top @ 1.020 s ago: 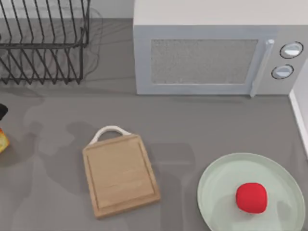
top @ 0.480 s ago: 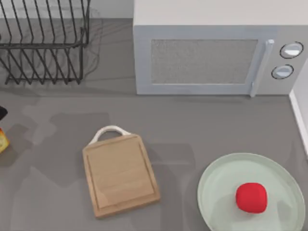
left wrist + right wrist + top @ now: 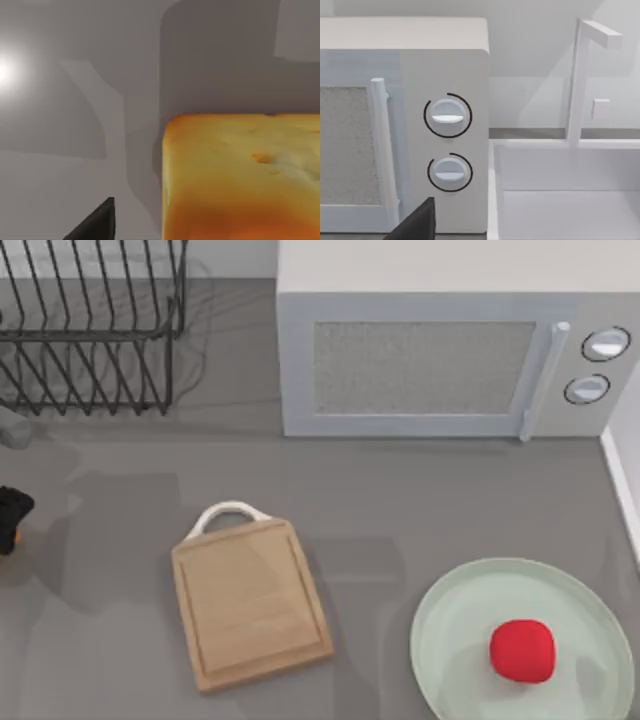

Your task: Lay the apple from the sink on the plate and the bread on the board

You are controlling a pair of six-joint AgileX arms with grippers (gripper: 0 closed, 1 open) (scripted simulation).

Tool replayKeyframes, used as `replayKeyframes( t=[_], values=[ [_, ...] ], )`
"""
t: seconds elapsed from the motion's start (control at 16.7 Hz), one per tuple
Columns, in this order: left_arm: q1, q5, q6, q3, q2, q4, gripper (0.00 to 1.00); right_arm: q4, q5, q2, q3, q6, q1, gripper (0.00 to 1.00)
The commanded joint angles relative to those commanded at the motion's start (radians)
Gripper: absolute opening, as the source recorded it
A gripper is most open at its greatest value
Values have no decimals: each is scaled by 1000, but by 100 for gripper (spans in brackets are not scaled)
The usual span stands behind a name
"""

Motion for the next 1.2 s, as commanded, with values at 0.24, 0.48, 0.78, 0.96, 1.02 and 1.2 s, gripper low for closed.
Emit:
replayKeyframes(
  t=[0.24,0.48,0.78,0.96,1.02,1.2],
  values=[
    [1,0,2,-41,29,61,100,0,0,0,0,0,0,100],
    [1,0,2,-41,29,61,85,0,0,0,0,0,0,100],
    [1,0,2,-41,29,61,47,0,0,0,0,0,0,100],
    [1,0,2,-41,29,61,25,0,0,0,0,0,0,100],
    [1,0,2,-41,29,61,17,0,0,0,0,0,0,100],
    [1,0,2,-41,29,61,0,0,0,0,0,0,0,100]
  ],
)
